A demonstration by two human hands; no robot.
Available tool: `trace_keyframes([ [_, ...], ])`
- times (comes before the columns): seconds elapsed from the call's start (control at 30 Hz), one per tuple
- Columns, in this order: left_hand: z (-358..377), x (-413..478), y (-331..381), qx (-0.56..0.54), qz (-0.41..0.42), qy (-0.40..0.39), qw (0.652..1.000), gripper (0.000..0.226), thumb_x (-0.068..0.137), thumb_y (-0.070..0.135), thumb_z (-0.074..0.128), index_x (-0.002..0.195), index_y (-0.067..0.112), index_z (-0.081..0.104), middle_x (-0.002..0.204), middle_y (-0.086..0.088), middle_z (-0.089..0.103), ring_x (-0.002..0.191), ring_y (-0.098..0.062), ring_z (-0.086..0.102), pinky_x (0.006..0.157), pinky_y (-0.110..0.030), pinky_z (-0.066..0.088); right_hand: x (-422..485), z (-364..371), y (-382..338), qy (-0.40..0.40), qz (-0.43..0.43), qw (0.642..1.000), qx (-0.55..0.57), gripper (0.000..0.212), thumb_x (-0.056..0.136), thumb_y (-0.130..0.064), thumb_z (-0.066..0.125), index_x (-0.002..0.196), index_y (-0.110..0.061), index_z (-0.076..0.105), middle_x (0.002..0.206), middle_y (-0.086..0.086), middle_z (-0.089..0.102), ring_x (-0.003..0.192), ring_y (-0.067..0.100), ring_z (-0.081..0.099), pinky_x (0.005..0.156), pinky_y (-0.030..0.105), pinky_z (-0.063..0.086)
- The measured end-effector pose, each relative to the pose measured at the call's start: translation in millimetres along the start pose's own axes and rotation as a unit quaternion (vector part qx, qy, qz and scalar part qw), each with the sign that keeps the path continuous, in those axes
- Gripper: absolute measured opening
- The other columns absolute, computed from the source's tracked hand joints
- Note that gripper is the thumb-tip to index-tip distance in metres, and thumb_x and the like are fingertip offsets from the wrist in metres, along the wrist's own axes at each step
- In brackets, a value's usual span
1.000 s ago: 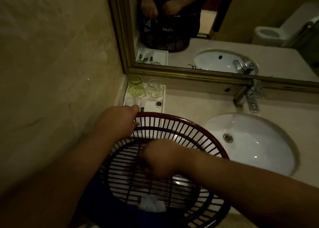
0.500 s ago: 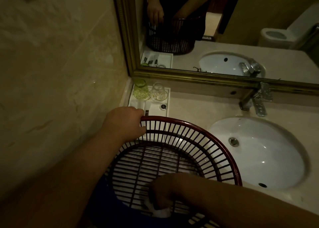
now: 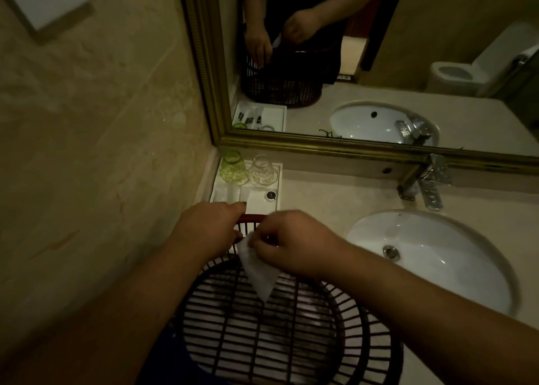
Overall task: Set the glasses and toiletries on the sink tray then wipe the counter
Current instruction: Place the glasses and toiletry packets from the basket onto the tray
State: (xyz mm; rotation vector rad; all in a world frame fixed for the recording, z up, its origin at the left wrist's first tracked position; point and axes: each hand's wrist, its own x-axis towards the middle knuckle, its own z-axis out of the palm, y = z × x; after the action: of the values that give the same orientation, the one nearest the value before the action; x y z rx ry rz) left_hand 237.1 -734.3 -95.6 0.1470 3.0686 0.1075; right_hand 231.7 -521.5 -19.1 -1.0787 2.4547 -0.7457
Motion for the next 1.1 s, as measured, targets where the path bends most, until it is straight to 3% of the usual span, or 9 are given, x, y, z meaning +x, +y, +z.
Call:
trace_keyframes([
  [0.07,-1,0,1,-0.013,-0.002,0.0,1.0,0.029,0.079,0.047,0.06,0.104,0.037,0.05,0.087,0.005,0.067,0.071,-0.021,0.062,0.056,-0.031,0.042,10,-19,-2,0.05,-0.009,0.998,0.028,0.017,0.093,-0.024,0.064,0.1,-0.02,0.08,0.091,-0.003,0.071,0.08,0.011,0.064,0.072,0.034,0.054],
  [0.2,-1,-1,1,-0.019,-0.024,0.0,1.0,0.027,0.082,0.048,0.073,0.104,0.035,0.062,0.088,0.006,0.068,0.063,-0.012,0.051,0.058,-0.027,0.039,39,-45,5,0.097,0.006,0.993,0.065,0.019,0.094,-0.022,0.064,0.106,-0.022,0.079,0.102,-0.01,0.071,0.088,0.003,0.066,0.075,0.022,0.056],
  [0.33,3,-3,2,-0.012,0.002,0.013,1.0,0.038,0.085,0.046,0.072,0.118,0.033,0.059,0.098,0.004,0.071,0.082,-0.018,0.066,0.061,-0.028,0.043,82,-49,24,0.105,0.029,0.994,0.015,0.021,0.095,-0.023,0.06,0.104,-0.019,0.078,0.097,-0.003,0.073,0.08,0.011,0.067,0.07,0.032,0.057],
  [0.4,2,-3,2,-0.016,0.003,0.017,1.0,0.04,0.086,0.046,0.071,0.121,0.033,0.058,0.101,0.004,0.071,0.085,-0.018,0.067,0.064,-0.029,0.047,108,-45,40,0.076,0.05,0.994,-0.053,0.019,0.094,-0.023,0.058,0.092,-0.015,0.076,0.086,0.002,0.07,0.072,0.015,0.065,0.065,0.033,0.055],
  [0.5,0,-5,3,-0.025,0.0,0.013,1.0,0.032,0.085,0.046,0.072,0.11,0.034,0.056,0.097,0.005,0.07,0.081,-0.016,0.066,0.06,-0.028,0.041,142,-26,69,-0.009,0.102,0.98,-0.173,0.021,0.093,-0.023,0.059,0.075,-0.013,0.064,0.072,0.002,0.057,0.067,0.018,0.058,0.063,0.032,0.047],
  [0.7,-1,-5,6,-0.022,-0.009,0.004,1.0,0.028,0.086,0.048,0.069,0.104,0.036,0.052,0.094,0.009,0.067,0.078,-0.011,0.064,0.056,-0.026,0.035,186,27,119,-0.197,0.105,0.923,-0.312,0.026,0.093,-0.018,0.061,0.069,-0.016,0.051,0.073,0.0,0.049,0.061,0.014,0.047,0.065,0.033,0.043],
  [0.9,-2,-4,6,-0.028,-0.027,0.001,0.999,0.025,0.088,0.051,0.064,0.097,0.038,0.044,0.094,0.011,0.064,0.072,-0.008,0.052,0.057,-0.027,0.033,211,61,143,-0.269,0.109,0.899,-0.327,0.01,0.09,-0.015,0.063,0.093,-0.008,0.069,0.082,0.006,0.058,0.071,0.021,0.056,0.069,0.034,0.047],
  [1.0,-2,-5,7,-0.031,-0.025,0.002,0.999,0.025,0.088,0.051,0.063,0.1,0.036,0.047,0.096,0.01,0.065,0.079,-0.011,0.06,0.059,-0.027,0.034,216,65,149,-0.286,0.12,0.896,-0.318,0.025,0.091,-0.017,0.062,0.111,-0.005,0.071,0.108,0.011,0.068,0.084,0.026,0.061,0.076,0.035,0.052],
  [1.1,-5,-5,8,-0.033,-0.023,0.006,0.999,0.024,0.089,0.05,0.063,0.1,0.036,0.047,0.096,0.01,0.065,0.077,-0.01,0.056,0.06,-0.027,0.034,213,63,151,-0.285,0.106,0.896,-0.323,0.041,0.094,-0.019,0.056,0.133,-0.013,0.064,0.132,0.012,0.062,0.111,0.029,0.062,0.094,0.04,0.054],
])
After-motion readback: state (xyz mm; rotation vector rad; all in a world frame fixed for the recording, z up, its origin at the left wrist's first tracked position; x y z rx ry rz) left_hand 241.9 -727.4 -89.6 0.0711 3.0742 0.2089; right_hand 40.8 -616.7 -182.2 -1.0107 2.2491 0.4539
